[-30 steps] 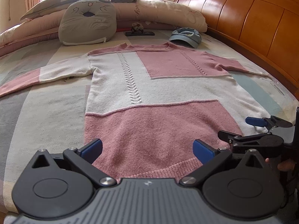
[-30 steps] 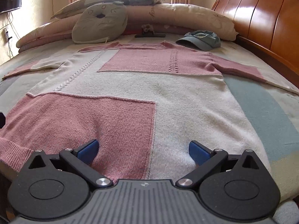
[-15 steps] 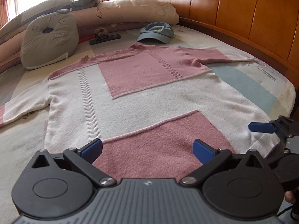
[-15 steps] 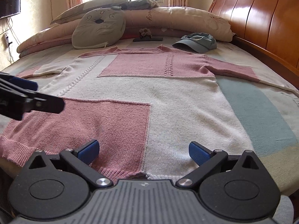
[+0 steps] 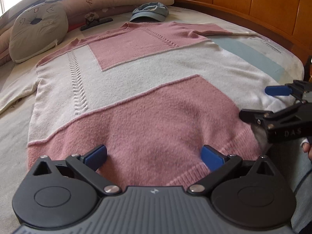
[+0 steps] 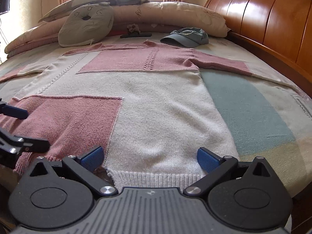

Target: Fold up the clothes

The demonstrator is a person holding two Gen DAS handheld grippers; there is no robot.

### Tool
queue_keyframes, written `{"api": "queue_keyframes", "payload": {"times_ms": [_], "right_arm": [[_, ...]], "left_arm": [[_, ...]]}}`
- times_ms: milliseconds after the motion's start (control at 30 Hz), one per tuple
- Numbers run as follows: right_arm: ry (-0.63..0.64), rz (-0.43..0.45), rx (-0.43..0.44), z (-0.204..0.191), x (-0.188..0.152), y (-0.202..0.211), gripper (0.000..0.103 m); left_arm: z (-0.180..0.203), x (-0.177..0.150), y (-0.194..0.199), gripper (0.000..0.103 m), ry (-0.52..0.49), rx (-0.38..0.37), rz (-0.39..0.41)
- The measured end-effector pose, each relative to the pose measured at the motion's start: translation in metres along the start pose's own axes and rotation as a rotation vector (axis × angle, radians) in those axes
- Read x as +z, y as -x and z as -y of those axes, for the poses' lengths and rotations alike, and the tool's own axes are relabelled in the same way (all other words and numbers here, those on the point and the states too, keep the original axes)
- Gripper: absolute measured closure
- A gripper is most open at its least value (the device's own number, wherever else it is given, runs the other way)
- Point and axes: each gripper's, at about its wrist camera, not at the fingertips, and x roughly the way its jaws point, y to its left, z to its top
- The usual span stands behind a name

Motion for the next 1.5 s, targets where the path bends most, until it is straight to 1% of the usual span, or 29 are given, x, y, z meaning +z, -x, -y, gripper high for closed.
{"api": "queue_keyframes", "payload": {"times_ms": [67, 100, 167, 200, 267, 333, 367, 400, 467, 533, 600, 667, 800, 900, 1033, 1200, 1333, 1400, 1433, 1500], "right_arm": [[-0.007, 0.004, -0.006, 0.0, -0.001, 0.0, 0.0], [-0.008, 0.007, -0.007, 0.0, -0.001, 0.0, 0.0], [-0.01, 0.015, -0.013, -0.001, -0.002, 0.0, 0.0], [-0.011, 0.018, -0.016, -0.001, -0.002, 0.0, 0.0], [-0.012, 0.012, -0.017, -0.001, -0.001, -0.001, 0.0], [-0.013, 0.006, -0.019, -0.001, 0.0, -0.001, 0.0], [-0.013, 0.003, -0.02, -0.001, 0.0, -0.001, 0.0], [-0.013, 0.001, -0.02, -0.002, 0.0, -0.001, 0.0], [-0.013, 0.003, -0.025, -0.003, 0.0, -0.001, 0.0], [-0.015, 0.006, -0.034, -0.004, -0.001, -0.001, 0.0], [-0.014, 0.004, -0.037, -0.005, 0.0, -0.001, 0.0], [-0.013, 0.002, -0.035, -0.004, 0.0, -0.001, 0.0], [0.005, -0.002, -0.018, -0.002, 0.0, 0.0, 0.0], [0.017, -0.014, -0.003, -0.001, 0.001, 0.0, 0.0], [0.026, -0.031, 0.009, 0.0, 0.004, 0.0, 0.0], [0.035, -0.072, 0.025, 0.002, 0.01, -0.003, 0.0], [0.035, -0.079, 0.012, -0.001, 0.012, -0.005, 0.0], [0.035, -0.079, 0.01, -0.001, 0.013, -0.006, 0.0], [0.036, -0.08, 0.011, -0.001, 0.013, -0.006, 0.0], [0.038, -0.077, 0.016, 0.0, 0.013, -0.006, 0.0]], "left_arm": [[-0.003, 0.002, 0.007, 0.001, -0.006, -0.005, -0.012], [-0.005, 0.005, 0.009, 0.001, -0.012, -0.002, 0.003], [-0.009, 0.012, 0.011, 0.001, -0.015, 0.026, 0.042], [-0.012, 0.016, 0.008, 0.001, 0.0, 0.038, 0.051], [-0.02, 0.021, -0.001, 0.001, 0.059, 0.025, 0.051], [-0.026, 0.017, -0.01, 0.001, 0.124, 0.014, 0.023], [-0.025, 0.012, -0.012, 0.001, 0.135, 0.017, 0.028], [-0.023, 0.005, -0.009, 0.001, 0.118, 0.021, 0.053], [-0.02, -0.004, -0.002, 0.001, 0.095, 0.009, 0.055], [-0.023, -0.009, 0.006, 0.001, 0.088, -0.021, 0.055], [-0.033, -0.009, 0.015, 0.001, 0.112, -0.041, 0.058], [-0.048, -0.005, 0.024, 0.001, 0.139, -0.035, 0.076], [-0.097, 0.02, 0.041, 0.001, 0.184, -0.009, 0.143], [-0.145, 0.046, 0.049, 0.001, 0.227, 0.054, 0.188], [-0.232, 0.083, 0.034, 0.001, 0.349, 0.117, 0.207], [-0.328, 0.095, -0.019, 0.001, 0.593, 0.091, 0.172], [-0.365, 0.075, -0.061, 0.001, 0.752, 0.07, 0.106], [-0.371, 0.06, -0.068, 0.001, 0.784, 0.045, 0.114], [-0.37, 0.054, -0.066, 0.001, 0.771, 0.031, 0.142], [-0.367, 0.044, -0.057, 0.001, 0.754, 0.029, 0.146]]}}
